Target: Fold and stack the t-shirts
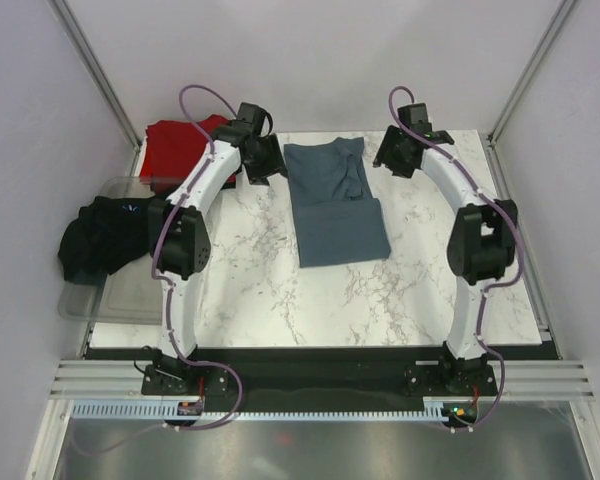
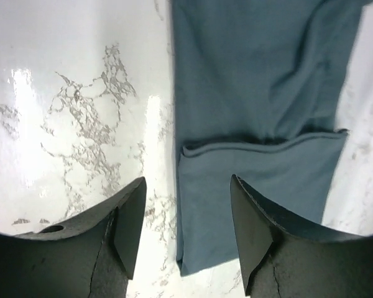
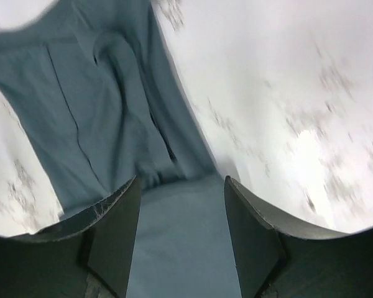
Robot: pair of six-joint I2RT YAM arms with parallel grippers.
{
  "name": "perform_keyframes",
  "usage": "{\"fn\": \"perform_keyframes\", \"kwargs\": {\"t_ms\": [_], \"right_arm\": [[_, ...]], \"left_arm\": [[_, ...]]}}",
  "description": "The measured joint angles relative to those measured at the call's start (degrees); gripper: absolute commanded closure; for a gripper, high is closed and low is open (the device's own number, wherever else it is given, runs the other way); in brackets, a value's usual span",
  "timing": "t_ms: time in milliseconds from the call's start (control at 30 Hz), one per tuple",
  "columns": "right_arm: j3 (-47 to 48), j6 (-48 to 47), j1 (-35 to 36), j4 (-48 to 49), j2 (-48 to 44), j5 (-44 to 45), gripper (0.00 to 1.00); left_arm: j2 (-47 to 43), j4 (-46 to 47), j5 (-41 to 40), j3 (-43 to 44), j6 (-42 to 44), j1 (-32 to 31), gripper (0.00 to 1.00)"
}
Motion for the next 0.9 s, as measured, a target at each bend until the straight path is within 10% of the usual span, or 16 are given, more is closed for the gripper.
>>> {"fn": "perform_keyframes", "kwargs": {"t_ms": [400,900], "right_arm": [[-49.9,-0.7,0.7,8.1,-33.5,-9.8,0.41],[-61.3,-3.0,-3.8,20.7,-27.8,-19.3,0.51]], "left_arm": [[-30.0,10.6,3.0,-43.7,-1.6,-9.3,0.38],[-32.4,21.5,1.2,-57.5,-9.2,-15.3,0.39]]}}
